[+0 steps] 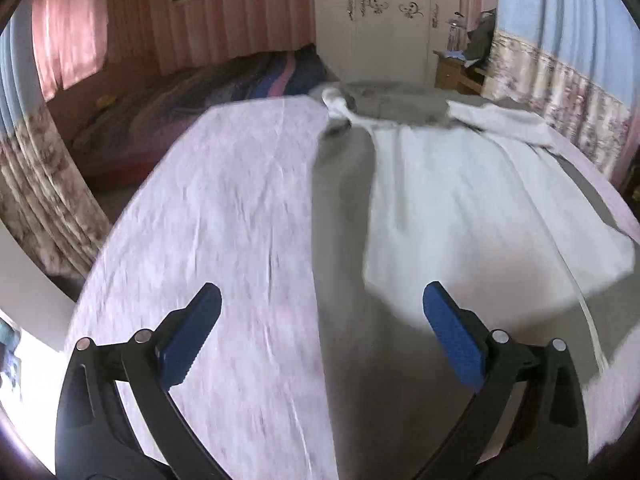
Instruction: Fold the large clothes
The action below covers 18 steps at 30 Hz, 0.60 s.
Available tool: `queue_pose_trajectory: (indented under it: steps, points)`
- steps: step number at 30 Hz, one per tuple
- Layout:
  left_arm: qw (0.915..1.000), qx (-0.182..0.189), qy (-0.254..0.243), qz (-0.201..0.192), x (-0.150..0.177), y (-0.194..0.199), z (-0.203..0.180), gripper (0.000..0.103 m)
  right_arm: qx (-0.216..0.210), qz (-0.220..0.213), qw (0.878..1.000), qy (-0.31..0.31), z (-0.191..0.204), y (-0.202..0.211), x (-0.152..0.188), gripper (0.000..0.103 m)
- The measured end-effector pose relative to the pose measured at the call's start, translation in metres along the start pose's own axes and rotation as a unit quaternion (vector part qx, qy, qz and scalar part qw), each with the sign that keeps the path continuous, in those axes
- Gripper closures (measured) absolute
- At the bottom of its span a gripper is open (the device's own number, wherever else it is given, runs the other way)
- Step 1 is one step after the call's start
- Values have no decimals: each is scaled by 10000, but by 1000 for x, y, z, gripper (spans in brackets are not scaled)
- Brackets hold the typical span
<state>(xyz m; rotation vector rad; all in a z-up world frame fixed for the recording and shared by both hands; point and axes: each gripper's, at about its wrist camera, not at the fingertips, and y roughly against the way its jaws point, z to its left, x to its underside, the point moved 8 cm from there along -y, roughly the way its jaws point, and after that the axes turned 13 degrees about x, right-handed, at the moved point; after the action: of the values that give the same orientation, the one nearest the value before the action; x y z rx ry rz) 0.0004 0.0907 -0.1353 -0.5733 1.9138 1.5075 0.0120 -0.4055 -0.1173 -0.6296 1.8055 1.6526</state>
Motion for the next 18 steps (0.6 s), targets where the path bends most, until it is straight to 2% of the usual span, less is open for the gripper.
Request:
queue_pose_trajectory:
  steps: [5,8,12,14,18]
  points:
    - [9998,156,-78,-67,41,24,-19,3,-177,55,9997,-135,20,32,54,2]
    - [9995,299,21,-72,55,25,-32,3,-377,10,9992,-143,35,44,74,2]
    - [9992,384,131,42,67,19,-40,3,-434,12,9990,-115,45,48,95,2]
    - [9990,395,80,166,70,12,-44,3,-410,9,9992,-27,47,46,98,14]
    - [9980,502,40,385,76,-2,-50,3,-381,-33,9992,95,50,41,98,20]
